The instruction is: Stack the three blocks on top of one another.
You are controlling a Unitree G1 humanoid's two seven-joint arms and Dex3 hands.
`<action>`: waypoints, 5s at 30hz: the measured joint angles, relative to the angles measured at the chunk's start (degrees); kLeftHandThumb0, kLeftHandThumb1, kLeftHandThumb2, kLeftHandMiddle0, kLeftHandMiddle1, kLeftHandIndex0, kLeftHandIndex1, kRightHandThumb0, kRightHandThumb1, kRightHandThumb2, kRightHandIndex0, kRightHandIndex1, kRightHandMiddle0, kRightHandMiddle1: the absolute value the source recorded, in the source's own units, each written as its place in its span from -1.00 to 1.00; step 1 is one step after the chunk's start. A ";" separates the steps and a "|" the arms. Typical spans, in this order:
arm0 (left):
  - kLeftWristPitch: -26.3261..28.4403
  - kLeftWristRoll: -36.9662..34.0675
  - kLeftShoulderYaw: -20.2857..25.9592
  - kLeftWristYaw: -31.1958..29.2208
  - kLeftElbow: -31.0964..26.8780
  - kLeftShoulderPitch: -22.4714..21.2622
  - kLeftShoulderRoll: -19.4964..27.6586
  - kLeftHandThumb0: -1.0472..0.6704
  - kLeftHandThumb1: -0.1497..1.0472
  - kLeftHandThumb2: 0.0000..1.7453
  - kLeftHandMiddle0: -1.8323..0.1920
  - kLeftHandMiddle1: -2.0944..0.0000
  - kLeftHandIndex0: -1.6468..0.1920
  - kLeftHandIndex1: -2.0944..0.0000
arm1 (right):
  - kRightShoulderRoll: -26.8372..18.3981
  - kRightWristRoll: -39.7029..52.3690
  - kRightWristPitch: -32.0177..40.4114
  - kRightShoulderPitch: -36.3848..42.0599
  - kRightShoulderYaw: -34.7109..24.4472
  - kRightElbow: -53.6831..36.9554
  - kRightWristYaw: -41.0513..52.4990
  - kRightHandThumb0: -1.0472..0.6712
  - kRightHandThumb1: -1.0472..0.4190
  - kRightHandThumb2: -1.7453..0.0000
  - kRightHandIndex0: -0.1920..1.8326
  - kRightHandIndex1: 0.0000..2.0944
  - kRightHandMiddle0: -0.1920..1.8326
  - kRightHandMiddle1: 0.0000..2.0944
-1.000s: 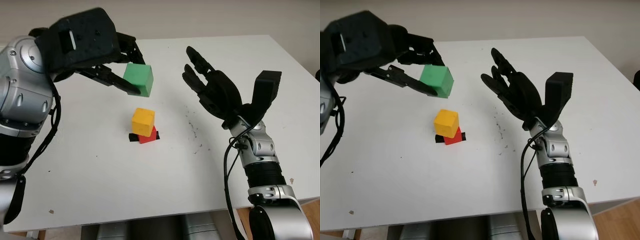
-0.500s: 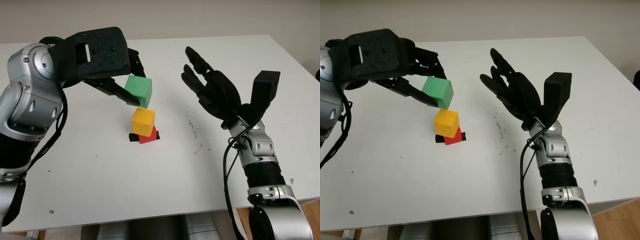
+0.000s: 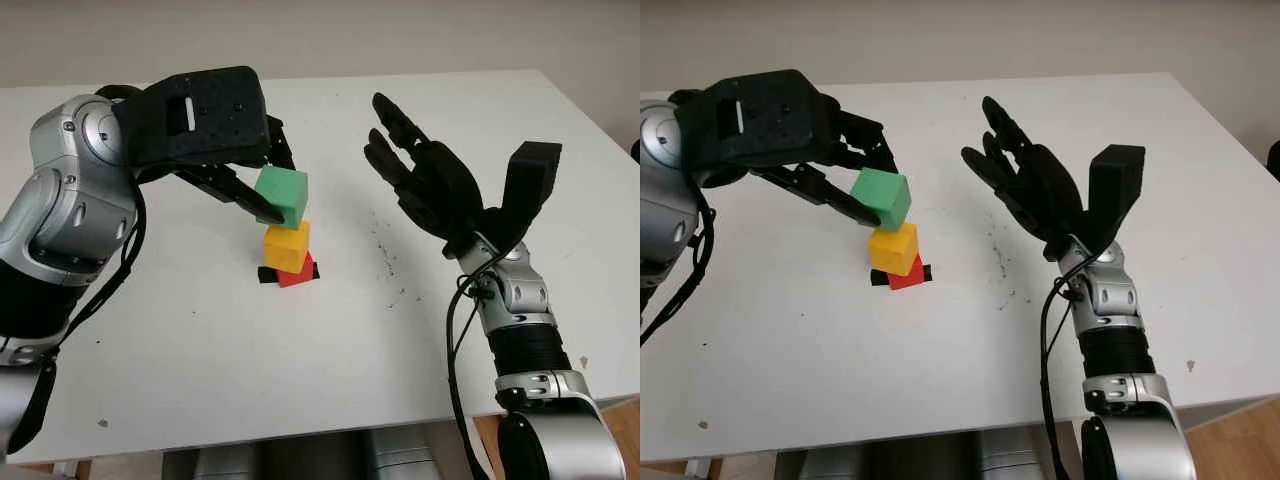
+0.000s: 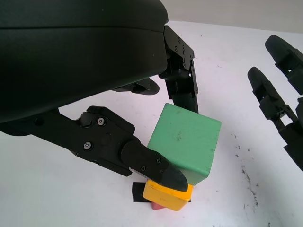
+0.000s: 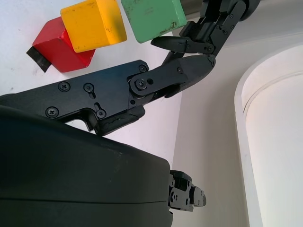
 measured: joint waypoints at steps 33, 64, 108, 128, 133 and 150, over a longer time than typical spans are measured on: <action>-2.03 -0.15 -0.75 0.74 -0.14 1.54 -0.30 -0.19 0.87 -0.94 0.44 0.95 0.38 -0.67 | 0.00 -0.02 0.31 0.15 -0.01 -0.37 0.06 -0.54 -0.96 0.94 -1.00 -1.00 -0.86 -0.95; -1.78 0.03 -0.75 1.65 0.72 2.02 -0.68 -0.19 0.85 -0.94 0.45 0.95 0.39 -0.70 | 0.00 -0.01 0.80 1.13 -0.01 -1.93 -0.42 -0.55 -0.97 0.94 -1.00 -1.00 -0.87 -0.95; 0.13 -0.66 -0.46 4.89 3.44 2.35 -3.07 -0.54 0.71 -0.94 0.59 0.95 0.56 0.37 | -0.01 -0.17 0.89 1.14 0.05 -1.90 -0.15 -0.55 -0.96 0.94 -1.00 -1.00 -0.87 -0.95; 1.63 -5.61 2.70 4.41 -0.92 2.35 -2.48 -0.92 1.00 -0.36 1.00 1.00 1.00 1.00 | -0.01 -0.23 0.84 1.13 0.12 -1.86 -0.35 -0.56 -0.96 0.94 -1.00 -1.00 -0.88 -0.96; 2.65 -7.78 9.32 8.61 -4.25 2.79 -2.59 -0.88 1.00 -0.26 1.00 1.00 1.00 1.00 | 0.00 -0.23 0.84 1.13 0.11 -1.80 -0.49 -0.55 -0.96 0.94 -1.00 -1.00 -0.87 -0.95; -6.68 -18.80 37.09 38.95 -8.17 22.42 -17.72 -0.78 1.00 -0.30 1.00 1.00 1.00 1.00 | 0.21 -1.60 -3.13 0.99 -0.04 0.68 -2.58 -0.75 -1.00 0.22 -1.00 -1.00 -1.00 -1.00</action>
